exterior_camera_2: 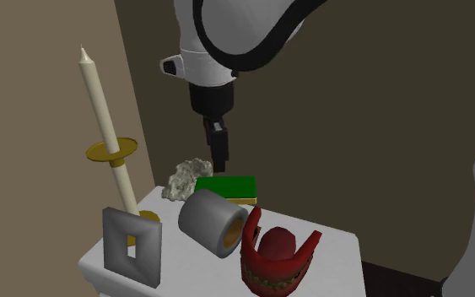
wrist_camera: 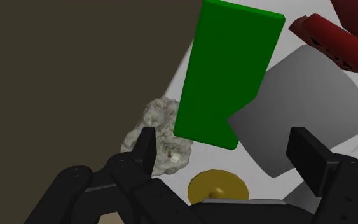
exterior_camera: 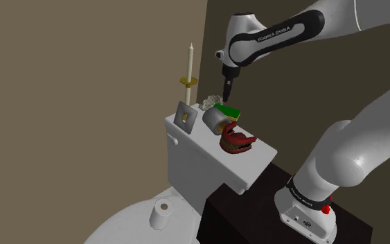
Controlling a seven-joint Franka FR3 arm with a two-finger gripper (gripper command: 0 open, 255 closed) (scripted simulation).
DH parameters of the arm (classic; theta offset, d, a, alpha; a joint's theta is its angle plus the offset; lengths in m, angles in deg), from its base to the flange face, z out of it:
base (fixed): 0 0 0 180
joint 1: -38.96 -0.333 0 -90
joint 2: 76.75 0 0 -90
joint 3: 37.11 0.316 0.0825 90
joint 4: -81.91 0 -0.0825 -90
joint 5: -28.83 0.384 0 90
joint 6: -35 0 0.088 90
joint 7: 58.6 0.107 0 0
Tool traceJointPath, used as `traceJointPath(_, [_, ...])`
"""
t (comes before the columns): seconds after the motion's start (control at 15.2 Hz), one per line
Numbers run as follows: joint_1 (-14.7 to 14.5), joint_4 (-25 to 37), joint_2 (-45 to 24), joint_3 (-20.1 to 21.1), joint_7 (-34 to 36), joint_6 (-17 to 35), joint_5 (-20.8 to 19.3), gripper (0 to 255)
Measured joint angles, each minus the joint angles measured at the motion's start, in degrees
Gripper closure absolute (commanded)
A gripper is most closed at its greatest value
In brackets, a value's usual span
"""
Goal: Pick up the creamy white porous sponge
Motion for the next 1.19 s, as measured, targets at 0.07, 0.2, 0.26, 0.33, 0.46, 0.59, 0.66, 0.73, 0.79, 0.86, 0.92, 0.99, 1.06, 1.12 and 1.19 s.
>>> traceJointPath(0.07, [-0.2,0.94,-1.91,-0.23,-2.01,1.56,-0.21,0])
traceJointPath(0.2, [-0.61,2.43,-6.52,-0.57,-5.07,5.56,-0.5,0])
traceJointPath(0.26, [-0.71,3.41,-8.63,-0.8,-6.98,7.27,-0.49,0])
traceJointPath(0.33, [-0.89,4.44,-10.66,-0.87,-8.73,8.8,-0.39,0])
traceJointPath(0.46, [-1.24,6.4,-14.53,-0.75,-12.03,11.8,-0.18,0])
traceJointPath(0.59, [-1.36,8.71,-18.61,-0.53,-15.65,14.65,0.21,0])
traceJointPath(0.66, [-1.51,10.08,-20.78,-0.21,-17.19,15.99,0.43,0])
traceJointPath(0.73, [-1.64,10.94,-22.08,0.08,-18.19,16.77,0.49,0])
traceJointPath(0.79, [-1.7,11.33,-22.99,0.24,-18.65,17.48,0.52,0])
traceJointPath(0.86, [-1.69,11.15,-23.53,0.29,-18.86,18.29,0.48,0])
traceJointPath(0.92, [-1.65,11.29,-24.3,0.31,-19.01,18.98,0.52,0])
traceJointPath(0.99, [-1.65,11.2,-24.75,0.33,-18.99,19.56,0.51,0])
traceJointPath(1.06, [-1.77,11.11,-25.21,0.39,-18.71,20.11,0.44,0])
traceJointPath(1.12, [-1.76,10.9,-25.7,0.4,-18.67,20.79,0.43,0])
traceJointPath(1.19, [-1.68,10.76,-26.6,0.38,-18.64,21.83,0.45,0])
